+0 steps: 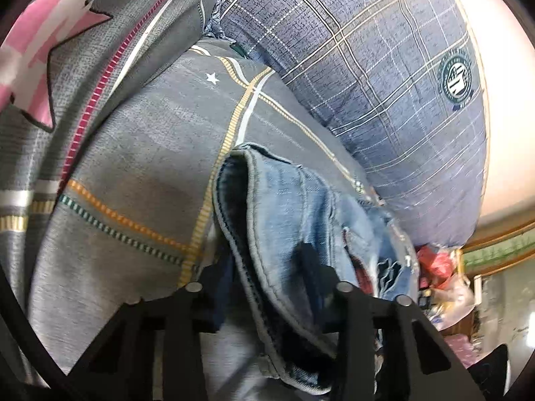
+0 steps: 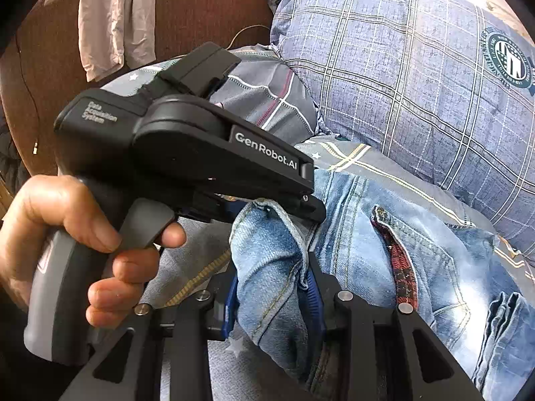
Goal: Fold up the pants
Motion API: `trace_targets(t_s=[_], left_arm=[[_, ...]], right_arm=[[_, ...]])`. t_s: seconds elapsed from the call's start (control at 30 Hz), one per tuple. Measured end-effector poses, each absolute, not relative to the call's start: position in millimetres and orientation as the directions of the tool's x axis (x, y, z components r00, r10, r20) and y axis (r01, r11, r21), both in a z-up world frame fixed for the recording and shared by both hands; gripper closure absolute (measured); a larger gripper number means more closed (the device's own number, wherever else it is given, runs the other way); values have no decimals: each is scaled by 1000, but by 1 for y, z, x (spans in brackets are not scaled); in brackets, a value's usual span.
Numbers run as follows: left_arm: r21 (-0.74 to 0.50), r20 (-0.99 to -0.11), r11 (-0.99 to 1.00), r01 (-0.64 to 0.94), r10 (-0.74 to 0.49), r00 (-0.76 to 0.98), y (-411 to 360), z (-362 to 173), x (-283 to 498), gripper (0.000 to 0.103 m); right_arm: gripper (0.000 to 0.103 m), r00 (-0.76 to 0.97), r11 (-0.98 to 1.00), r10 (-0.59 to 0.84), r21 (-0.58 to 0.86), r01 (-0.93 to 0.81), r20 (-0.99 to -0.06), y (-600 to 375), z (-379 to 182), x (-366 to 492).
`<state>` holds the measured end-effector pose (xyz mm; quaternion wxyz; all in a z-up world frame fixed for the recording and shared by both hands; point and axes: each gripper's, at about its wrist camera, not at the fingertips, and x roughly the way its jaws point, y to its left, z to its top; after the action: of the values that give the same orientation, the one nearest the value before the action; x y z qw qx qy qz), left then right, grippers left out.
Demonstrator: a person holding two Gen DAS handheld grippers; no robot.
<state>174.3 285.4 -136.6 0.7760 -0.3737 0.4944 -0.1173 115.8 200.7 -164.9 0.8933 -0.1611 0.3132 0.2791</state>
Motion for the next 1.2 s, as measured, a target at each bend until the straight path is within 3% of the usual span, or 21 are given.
trace_targets(t_s=[0.17,0.27,0.83,1.2], left_arm=[[-704,-661,692,-161,-555,505,282,-130,175,89],[-683,-656,721,-116,-536,531,276,-116,172,94],[-589,-634,805,70,-515,577,222,-40,160,95],[-499,-628,838,222,-526,574,132,17,152,95]], right_arm=[[67,648,786,400,-121,-606,-648,199,-162,111],[67,651,782,408,-124,-611,-640,198,-158,109],[67,715,817,444,-82,-570,-540,156,-105,65],[67,770,864,460,23,-503,-442,82,-64,31]])
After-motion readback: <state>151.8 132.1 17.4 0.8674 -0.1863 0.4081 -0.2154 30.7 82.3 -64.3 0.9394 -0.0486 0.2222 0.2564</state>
